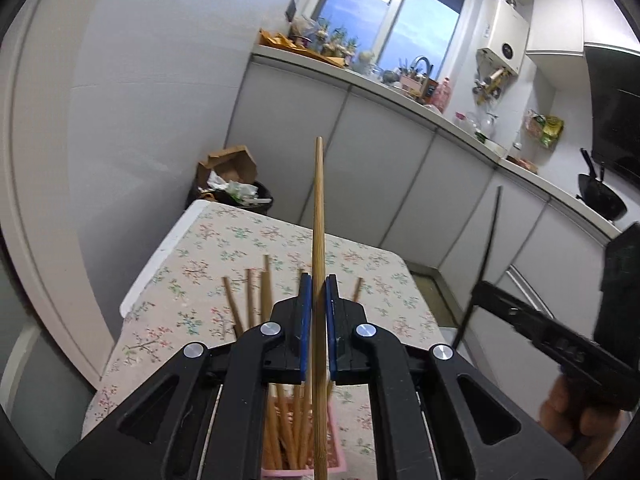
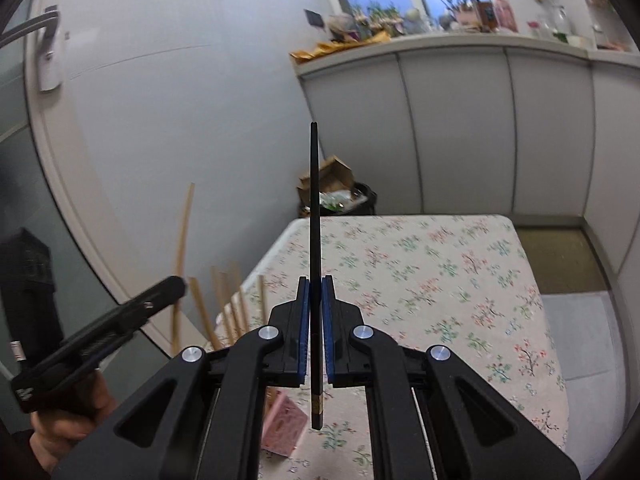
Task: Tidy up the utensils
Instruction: 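Lower the chopstick into the pink holder with the left tool while the right tool inserts the black stick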
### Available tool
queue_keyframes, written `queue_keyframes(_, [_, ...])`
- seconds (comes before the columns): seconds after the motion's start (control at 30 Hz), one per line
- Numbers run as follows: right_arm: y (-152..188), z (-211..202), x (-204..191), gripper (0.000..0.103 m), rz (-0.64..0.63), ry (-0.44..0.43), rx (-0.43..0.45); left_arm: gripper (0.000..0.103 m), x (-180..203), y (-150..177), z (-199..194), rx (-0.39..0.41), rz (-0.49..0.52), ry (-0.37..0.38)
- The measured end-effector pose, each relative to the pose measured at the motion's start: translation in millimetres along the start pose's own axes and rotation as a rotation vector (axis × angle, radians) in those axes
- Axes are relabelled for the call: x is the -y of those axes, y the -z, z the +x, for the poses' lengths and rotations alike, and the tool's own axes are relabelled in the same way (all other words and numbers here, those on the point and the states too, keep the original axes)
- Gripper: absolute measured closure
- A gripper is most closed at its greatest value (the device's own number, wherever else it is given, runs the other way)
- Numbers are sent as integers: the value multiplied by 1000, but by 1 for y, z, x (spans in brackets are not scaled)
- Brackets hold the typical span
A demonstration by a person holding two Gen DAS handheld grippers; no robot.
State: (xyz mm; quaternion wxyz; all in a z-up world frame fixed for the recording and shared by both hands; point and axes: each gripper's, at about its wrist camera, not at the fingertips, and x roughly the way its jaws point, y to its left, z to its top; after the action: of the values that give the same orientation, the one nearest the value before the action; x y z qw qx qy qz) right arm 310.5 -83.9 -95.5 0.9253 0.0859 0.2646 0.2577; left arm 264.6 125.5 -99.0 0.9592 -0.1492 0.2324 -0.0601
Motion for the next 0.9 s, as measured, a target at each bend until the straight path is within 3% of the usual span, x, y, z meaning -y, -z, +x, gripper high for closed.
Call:
queue_keyframes(0.17, [3,6,-8,97,-13,-6,-4,97,-8,2,-2,48,-23,-17])
queue_keyframes(0.43, [5,9,-10,97,-24,-5,-3,97,-8,15,11,82,39,-62])
queue_keyframes(0.73, [6,9,-8,97,-11,-4,-3,96,-5,29,23,-42,96,-82])
queue_keyframes(0.9, [5,6,-11,97,-4,-20,6,86,-13,20,14,-135,18,-62])
